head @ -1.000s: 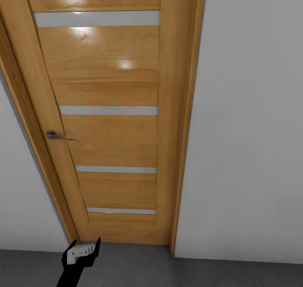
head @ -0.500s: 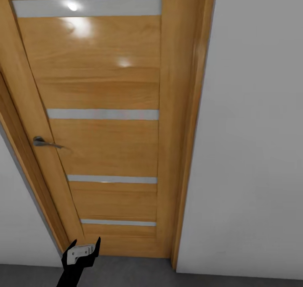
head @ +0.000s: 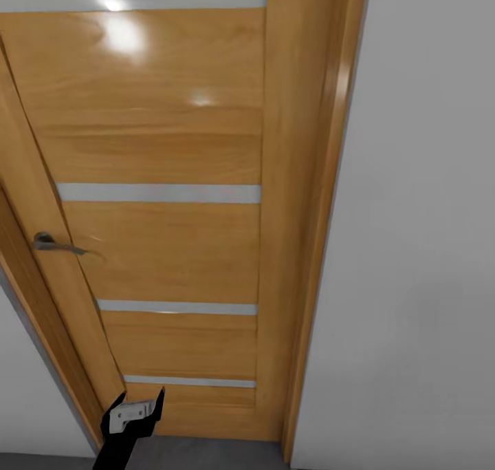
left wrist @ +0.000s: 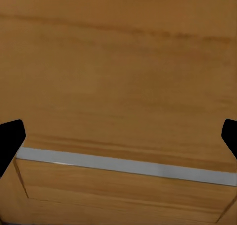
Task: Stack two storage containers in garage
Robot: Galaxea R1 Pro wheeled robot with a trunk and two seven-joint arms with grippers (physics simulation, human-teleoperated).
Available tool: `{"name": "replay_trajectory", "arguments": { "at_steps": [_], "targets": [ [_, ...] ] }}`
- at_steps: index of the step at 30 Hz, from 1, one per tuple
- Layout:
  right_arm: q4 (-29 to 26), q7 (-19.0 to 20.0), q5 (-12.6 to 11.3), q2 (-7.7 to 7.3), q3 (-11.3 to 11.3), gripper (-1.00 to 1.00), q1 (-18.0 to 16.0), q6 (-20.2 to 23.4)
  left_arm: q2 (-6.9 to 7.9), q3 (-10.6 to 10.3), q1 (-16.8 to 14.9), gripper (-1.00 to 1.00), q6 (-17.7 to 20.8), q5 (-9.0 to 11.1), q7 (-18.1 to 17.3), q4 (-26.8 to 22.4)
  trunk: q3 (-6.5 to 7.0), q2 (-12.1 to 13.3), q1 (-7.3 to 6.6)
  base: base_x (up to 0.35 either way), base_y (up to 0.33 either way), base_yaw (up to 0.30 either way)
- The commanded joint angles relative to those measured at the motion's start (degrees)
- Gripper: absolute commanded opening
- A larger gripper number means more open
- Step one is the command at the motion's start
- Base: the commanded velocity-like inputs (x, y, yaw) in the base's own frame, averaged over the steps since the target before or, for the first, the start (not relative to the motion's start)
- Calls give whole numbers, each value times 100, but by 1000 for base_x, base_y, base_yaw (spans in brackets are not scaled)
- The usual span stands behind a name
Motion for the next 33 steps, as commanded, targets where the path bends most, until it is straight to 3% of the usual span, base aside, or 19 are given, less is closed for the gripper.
{"name": "replay_trajectory", "arguments": {
  "at_steps": [1,20,33],
  "targets": [
    [-8,15,1,-1,-1,100,-1,19,2,-5,0,100,-9,56,-10,-2,-5,-2,3,254,0,0],
    [-8,15,2,0,-1,100,-1,19,2,-5,0,100,-17,56,-10,-3,-5,-2,3,145,0,0],
    [-8,15,-21,0,-1,100,-1,17,2,-5,0,100,-18,56,-10,-2,-5,-2,3,20,0,0]
  ]
}}
